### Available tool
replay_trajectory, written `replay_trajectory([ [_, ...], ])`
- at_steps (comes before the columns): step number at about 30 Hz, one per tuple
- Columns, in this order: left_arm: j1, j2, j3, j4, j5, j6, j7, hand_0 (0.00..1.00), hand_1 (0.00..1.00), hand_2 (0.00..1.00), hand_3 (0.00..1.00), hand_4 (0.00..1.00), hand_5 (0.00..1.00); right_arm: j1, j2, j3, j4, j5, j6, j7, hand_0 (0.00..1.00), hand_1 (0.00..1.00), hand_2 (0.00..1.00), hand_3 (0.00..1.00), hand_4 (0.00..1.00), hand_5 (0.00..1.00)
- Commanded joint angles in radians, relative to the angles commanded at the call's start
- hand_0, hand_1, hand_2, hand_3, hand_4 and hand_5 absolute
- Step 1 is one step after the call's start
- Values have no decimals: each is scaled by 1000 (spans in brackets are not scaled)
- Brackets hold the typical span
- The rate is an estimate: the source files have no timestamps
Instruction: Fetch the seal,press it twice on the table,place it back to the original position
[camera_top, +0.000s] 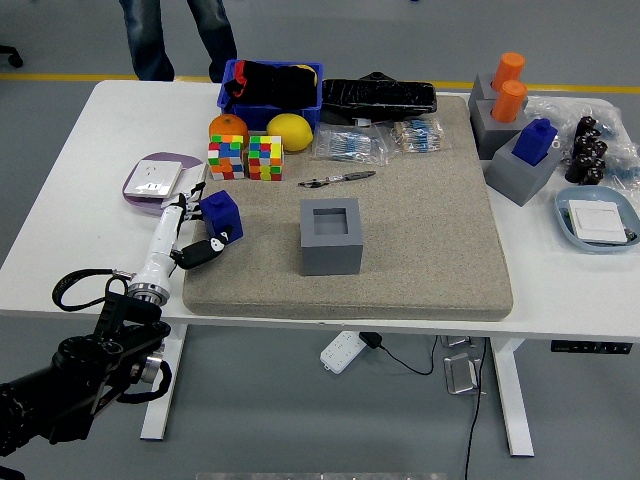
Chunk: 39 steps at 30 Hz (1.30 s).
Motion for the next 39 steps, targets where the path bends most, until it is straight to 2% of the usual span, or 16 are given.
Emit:
replay_trajectory([
  [4, -3, 7, -7, -9, 5, 0, 0, 881, 536, 403, 912, 612, 2, 0, 0, 1, 0, 1, 0, 0, 792, 697, 674, 638, 776, 519],
  [8, -8, 24, -42, -46, 39, 4, 0, 879, 537, 402, 910, 612, 2, -1, 0, 2, 2, 2, 1, 0, 791, 698, 674, 638, 775, 517],
  [14, -29, 70, -128, -155, 150, -4, 41, 878, 539, 400, 908, 614, 2, -1, -2, 0, 6, 3, 2, -1, 791, 698, 674, 638, 775, 517],
  [18, -44, 97, -165, -236, 231, -35, 95, 878, 539, 400, 908, 614, 2, -1, -4, 4, 6, 0, 2, -1, 791, 698, 674, 638, 775, 517],
  [23, -69, 117, -186, -342, 296, -91, 162, 880, 533, 400, 907, 613, 2, 0, -5, 7, 4, -2, 1, -1, 791, 697, 673, 638, 776, 518],
  [27, -86, 119, -184, -421, 326, -132, 207, 877, 520, 399, 909, 613, 2, 2, -7, 2, 7, 2, 2, -1, 792, 697, 673, 638, 775, 518],
  [30, -87, 110, -183, -450, 340, -147, 224, 877, 520, 399, 909, 613, 2, 3, -7, 1, 7, 2, 3, -1, 792, 697, 673, 638, 775, 518],
  [34, -89, 97, -162, -464, 344, -159, 233, 879, 518, 399, 909, 613, 2, 3, -7, 0, 5, -1, 2, -1, 792, 697, 673, 637, 775, 518],
  [39, -89, 82, -141, -456, 354, -177, 245, 884, 523, 401, 909, 616, 2, 4, -8, -6, 5, -1, 2, -2, 792, 697, 673, 637, 775, 518],
])
